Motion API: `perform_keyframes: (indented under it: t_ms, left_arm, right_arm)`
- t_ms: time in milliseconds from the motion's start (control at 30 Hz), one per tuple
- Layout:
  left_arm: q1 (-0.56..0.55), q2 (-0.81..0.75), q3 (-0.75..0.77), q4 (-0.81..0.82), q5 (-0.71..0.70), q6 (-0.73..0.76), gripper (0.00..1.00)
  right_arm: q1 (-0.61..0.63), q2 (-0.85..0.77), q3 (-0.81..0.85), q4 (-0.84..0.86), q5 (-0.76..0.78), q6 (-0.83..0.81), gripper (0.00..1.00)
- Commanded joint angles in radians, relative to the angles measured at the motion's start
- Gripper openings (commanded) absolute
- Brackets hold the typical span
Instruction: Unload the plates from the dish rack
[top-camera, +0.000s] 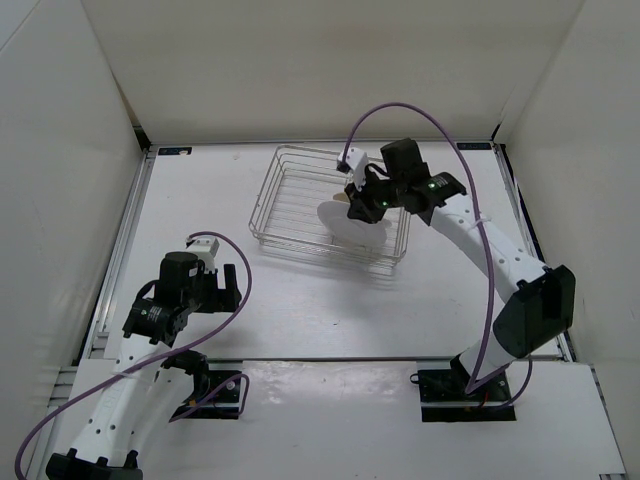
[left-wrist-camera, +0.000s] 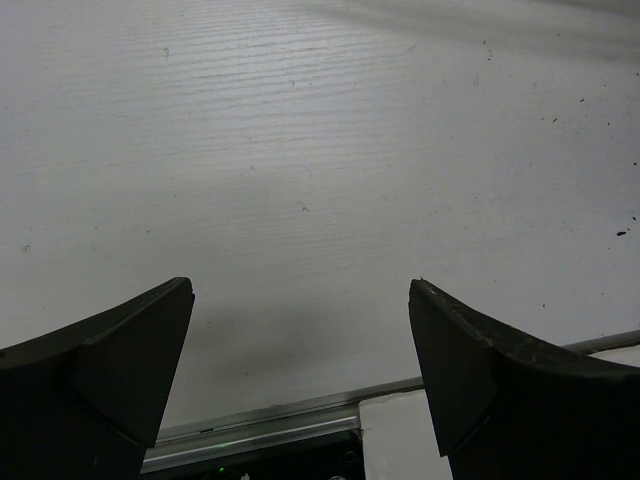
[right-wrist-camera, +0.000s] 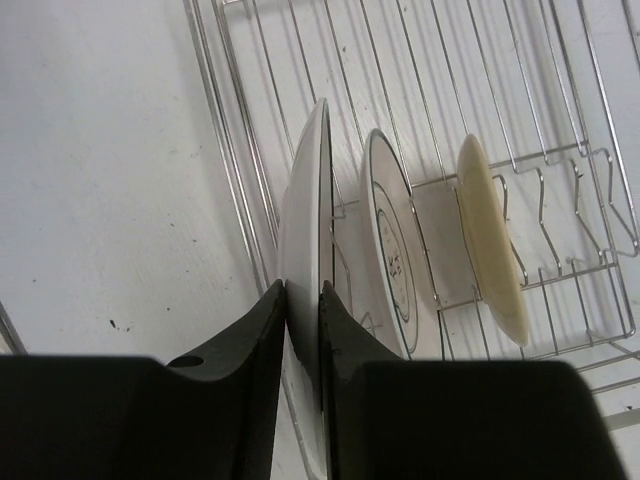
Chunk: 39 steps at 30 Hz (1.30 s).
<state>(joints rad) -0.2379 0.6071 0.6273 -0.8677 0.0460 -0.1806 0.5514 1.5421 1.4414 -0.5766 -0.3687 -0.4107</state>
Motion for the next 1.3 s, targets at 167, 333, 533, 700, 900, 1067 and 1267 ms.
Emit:
perform_keyframes:
  t_ms: [167,333,533,700,900,1067,1267]
  left_arm:
    - [-0.001,-0.004,0.015,0.007,0.003,0.004,1.00]
    - [-0.003,-0.004,0.017,0.009,0.002,0.001,1.00]
    - [-0.001,0.000,0.015,0.006,-0.001,0.001,1.00]
    - [-0.003,-0.003,0.015,0.012,-0.001,0.001,1.00]
    - [-0.001,0.002,0.014,0.010,0.002,-0.002,1.00]
    - [-0.003,0.005,0.017,0.010,0.002,0.001,1.00]
    - [-0.001,0.003,0.015,0.010,0.002,0.001,1.00]
  right_arm:
    - [-0.011,-0.114,0.129,0.044,0.020,-0.010,0.00]
    - [-0.005,-0.229,0.065,0.073,-0.056,0.029,0.00]
    - [-0.007,-0.381,-0.079,0.113,-0.183,0.084,0.00]
    - [0.007,-0.433,-0.177,0.058,-0.341,0.098,0.00]
    - [0.041,-0.484,-0.323,0.044,-0.461,0.102,0.00]
    - [0.082,-0.500,-0.461,0.038,-0.389,0.098,0.00]
    - [0.140,-0.497,-0.645,0.212,-0.245,0.193,0.00]
